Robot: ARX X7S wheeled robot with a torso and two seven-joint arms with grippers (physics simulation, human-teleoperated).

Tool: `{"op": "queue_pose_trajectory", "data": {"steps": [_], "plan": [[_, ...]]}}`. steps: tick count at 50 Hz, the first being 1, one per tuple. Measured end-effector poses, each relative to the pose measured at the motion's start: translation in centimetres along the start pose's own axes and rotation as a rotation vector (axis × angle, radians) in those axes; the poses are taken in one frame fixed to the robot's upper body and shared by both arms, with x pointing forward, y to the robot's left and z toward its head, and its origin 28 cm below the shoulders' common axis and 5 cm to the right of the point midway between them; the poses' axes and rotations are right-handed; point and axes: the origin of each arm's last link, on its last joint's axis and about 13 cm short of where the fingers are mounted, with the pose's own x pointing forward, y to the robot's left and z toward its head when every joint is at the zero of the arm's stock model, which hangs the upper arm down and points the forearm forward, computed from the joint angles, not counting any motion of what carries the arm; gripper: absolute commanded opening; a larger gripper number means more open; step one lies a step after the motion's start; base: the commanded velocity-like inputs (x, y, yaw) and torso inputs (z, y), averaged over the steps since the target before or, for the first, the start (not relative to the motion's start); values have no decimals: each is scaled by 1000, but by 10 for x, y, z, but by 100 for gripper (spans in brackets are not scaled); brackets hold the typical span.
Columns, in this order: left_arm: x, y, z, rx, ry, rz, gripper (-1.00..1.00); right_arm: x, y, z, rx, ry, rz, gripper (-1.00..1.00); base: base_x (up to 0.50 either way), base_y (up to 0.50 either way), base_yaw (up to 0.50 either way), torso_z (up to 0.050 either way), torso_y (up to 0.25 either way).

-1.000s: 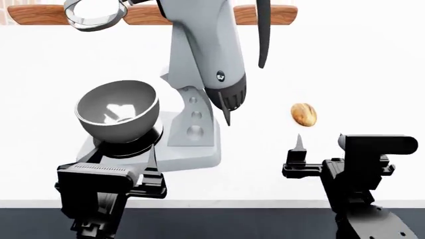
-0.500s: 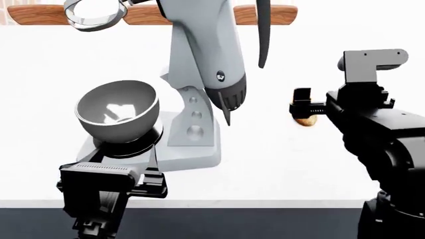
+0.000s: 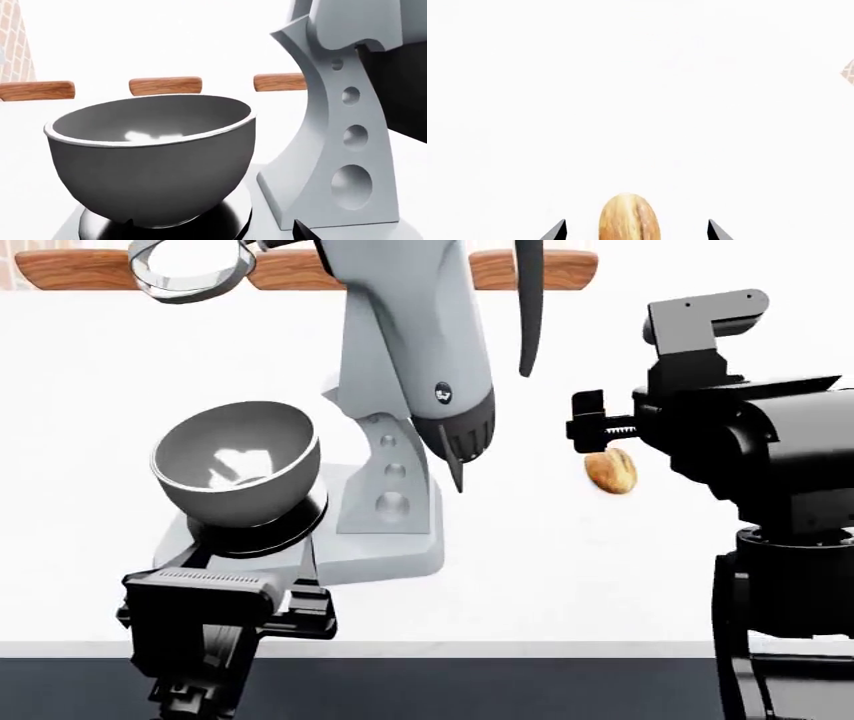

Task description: Place the bread in the stand mixer bowl.

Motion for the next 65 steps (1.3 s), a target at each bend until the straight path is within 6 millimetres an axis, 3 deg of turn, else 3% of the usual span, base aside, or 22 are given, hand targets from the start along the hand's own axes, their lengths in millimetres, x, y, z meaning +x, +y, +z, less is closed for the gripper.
{"op": "queue_pose_trajectory", "data": {"steps": [36,58,59,65], "plan": [[1,-1,-2,3,11,-3,100,57,8,-37,-20,151,5,100,0,0,0,0,0],[0,-1,-4,3,15,0,100,72,10,-50,-27,188,13,100,0,0,0,0,0],[0,-1,-3,3,15,0,100,72,10,-50,-26,187,12,-100,0,0,0,0,0],[0,-1,-3,3,14,0,100,72,9,-51,-28,183,-12,-100,0,0,0,0,0]]}}
